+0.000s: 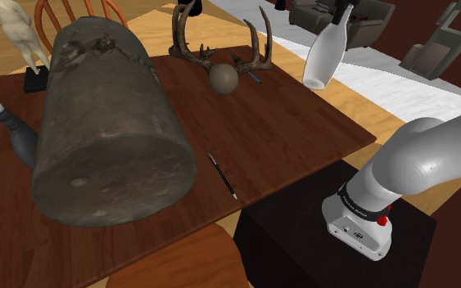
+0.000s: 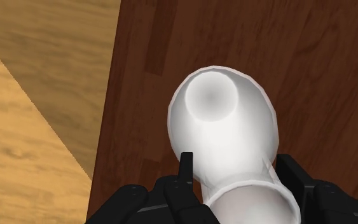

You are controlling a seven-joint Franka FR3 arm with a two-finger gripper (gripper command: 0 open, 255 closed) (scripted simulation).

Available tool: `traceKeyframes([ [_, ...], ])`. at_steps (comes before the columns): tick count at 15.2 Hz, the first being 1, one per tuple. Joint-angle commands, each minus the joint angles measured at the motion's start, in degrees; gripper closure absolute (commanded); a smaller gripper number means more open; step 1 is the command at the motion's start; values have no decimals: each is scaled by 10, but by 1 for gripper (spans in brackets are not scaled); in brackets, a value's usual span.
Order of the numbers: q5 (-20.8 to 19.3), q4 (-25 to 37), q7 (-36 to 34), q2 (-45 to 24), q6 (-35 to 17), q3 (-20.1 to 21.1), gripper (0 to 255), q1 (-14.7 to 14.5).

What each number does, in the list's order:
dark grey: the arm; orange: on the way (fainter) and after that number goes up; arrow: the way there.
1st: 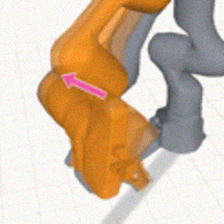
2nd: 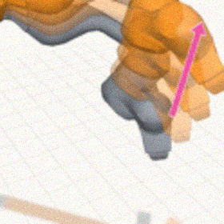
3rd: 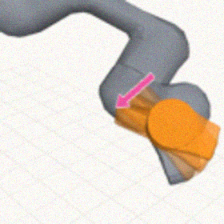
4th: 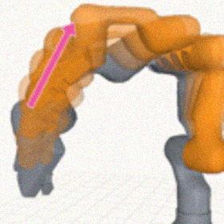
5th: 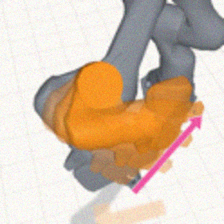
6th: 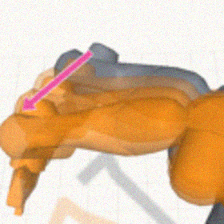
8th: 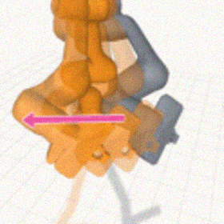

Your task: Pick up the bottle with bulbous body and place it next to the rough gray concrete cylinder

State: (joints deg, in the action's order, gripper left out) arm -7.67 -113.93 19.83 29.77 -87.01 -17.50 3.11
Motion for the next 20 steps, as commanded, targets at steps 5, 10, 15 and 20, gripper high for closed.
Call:
traceKeyframes([
  [5,5,63,4,-18,46,1,255,-3],
  [10,9,120,8,-37,84,1,255,-6],
  [15,14,182,13,-60,123,-1,255,-8],
  [20,19,249,19,-87,164,-4,255,-10],
])
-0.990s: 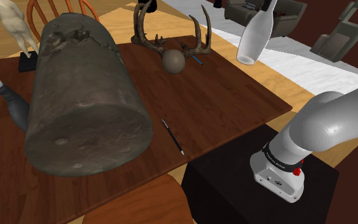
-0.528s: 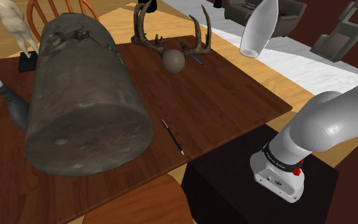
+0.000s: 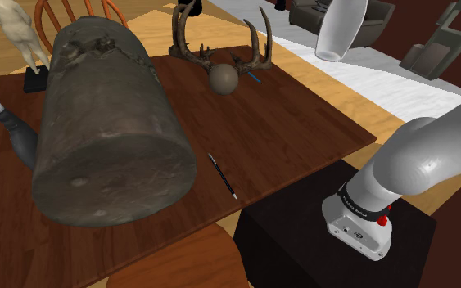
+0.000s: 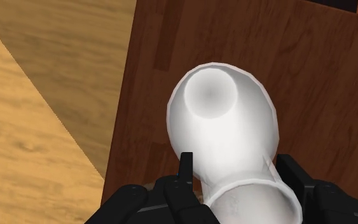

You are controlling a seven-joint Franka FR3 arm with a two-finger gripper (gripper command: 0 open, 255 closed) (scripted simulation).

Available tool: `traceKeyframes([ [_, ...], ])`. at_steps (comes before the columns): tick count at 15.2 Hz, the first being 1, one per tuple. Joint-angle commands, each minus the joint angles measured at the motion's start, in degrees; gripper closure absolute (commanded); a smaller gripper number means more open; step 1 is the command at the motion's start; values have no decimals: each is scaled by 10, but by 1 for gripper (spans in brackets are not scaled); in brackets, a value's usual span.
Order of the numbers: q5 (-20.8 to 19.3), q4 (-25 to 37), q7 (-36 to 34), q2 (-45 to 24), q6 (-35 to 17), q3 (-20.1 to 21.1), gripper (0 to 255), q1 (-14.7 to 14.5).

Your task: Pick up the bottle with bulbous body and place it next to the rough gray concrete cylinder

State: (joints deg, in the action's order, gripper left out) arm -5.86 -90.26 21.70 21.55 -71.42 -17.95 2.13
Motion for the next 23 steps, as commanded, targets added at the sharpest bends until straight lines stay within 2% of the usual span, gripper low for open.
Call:
traceKeyframes([
  [1,2,27,2,-11,17,-1,255,-1],
  [12,24,217,25,-98,123,-21,255,-2],
  [16,40,313,40,-146,173,-37,255,2],
  [19,65,410,58,-198,222,-57,255,14],
  [20,66,415,59,-201,225,-58,255,15],
  [23,42,351,-8,-147,211,-10,255,-20],
])
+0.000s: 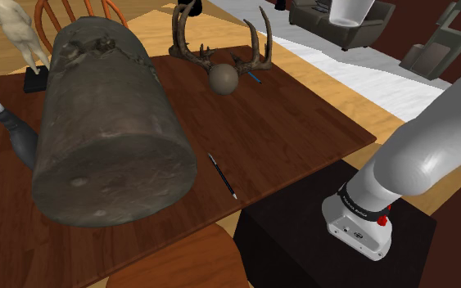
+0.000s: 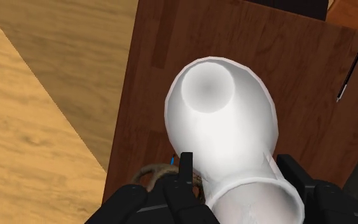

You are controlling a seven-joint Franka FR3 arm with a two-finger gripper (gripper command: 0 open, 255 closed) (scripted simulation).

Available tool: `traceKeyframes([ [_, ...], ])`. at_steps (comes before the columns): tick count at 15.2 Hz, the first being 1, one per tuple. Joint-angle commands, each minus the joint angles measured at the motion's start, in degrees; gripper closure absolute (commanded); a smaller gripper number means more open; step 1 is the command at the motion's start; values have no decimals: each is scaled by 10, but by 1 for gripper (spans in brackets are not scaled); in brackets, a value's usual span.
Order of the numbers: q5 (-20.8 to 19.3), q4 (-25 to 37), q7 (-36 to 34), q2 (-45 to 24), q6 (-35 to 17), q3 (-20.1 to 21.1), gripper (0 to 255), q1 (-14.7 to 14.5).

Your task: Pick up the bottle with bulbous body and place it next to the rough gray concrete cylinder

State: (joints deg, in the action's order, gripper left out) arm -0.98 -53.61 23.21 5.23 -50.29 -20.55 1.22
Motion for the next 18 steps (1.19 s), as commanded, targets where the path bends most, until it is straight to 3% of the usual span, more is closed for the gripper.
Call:
traceKeyframes([
  [1,-11,-32,-45,30,-3,30,255,-20],
  [9,-7,-105,-203,95,-11,138,255,-67],
  [18,23,-106,-371,95,-11,250,255,-107],
])
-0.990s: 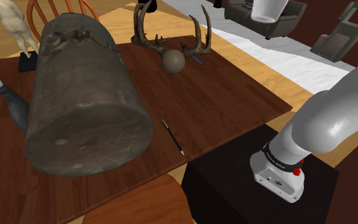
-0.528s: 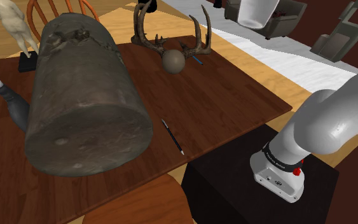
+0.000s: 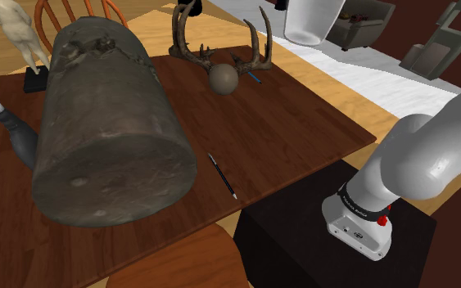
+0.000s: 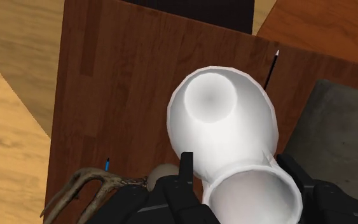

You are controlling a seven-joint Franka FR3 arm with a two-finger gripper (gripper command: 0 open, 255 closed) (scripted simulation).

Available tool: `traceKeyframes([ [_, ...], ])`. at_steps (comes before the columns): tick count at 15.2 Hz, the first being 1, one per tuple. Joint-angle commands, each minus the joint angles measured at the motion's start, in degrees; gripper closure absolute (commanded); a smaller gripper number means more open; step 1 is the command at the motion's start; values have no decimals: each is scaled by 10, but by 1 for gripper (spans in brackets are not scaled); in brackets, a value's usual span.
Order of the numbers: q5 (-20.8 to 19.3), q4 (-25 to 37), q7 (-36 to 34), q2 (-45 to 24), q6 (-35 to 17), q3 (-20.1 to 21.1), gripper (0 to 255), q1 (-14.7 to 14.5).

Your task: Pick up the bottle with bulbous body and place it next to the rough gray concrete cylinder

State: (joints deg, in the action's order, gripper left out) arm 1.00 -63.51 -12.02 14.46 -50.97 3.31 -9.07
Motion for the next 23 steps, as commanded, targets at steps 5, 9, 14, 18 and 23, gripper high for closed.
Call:
traceKeyframes([
  [5,13,28,-114,-28,-1,76,255,-29],
  [9,14,41,-176,-48,-10,118,255,-49],
  [14,27,-77,-163,10,-71,105,255,-46],
  [18,32,-152,-155,45,-112,99,255,-46],
  [23,37,-234,-148,81,-157,94,255,-48],
])
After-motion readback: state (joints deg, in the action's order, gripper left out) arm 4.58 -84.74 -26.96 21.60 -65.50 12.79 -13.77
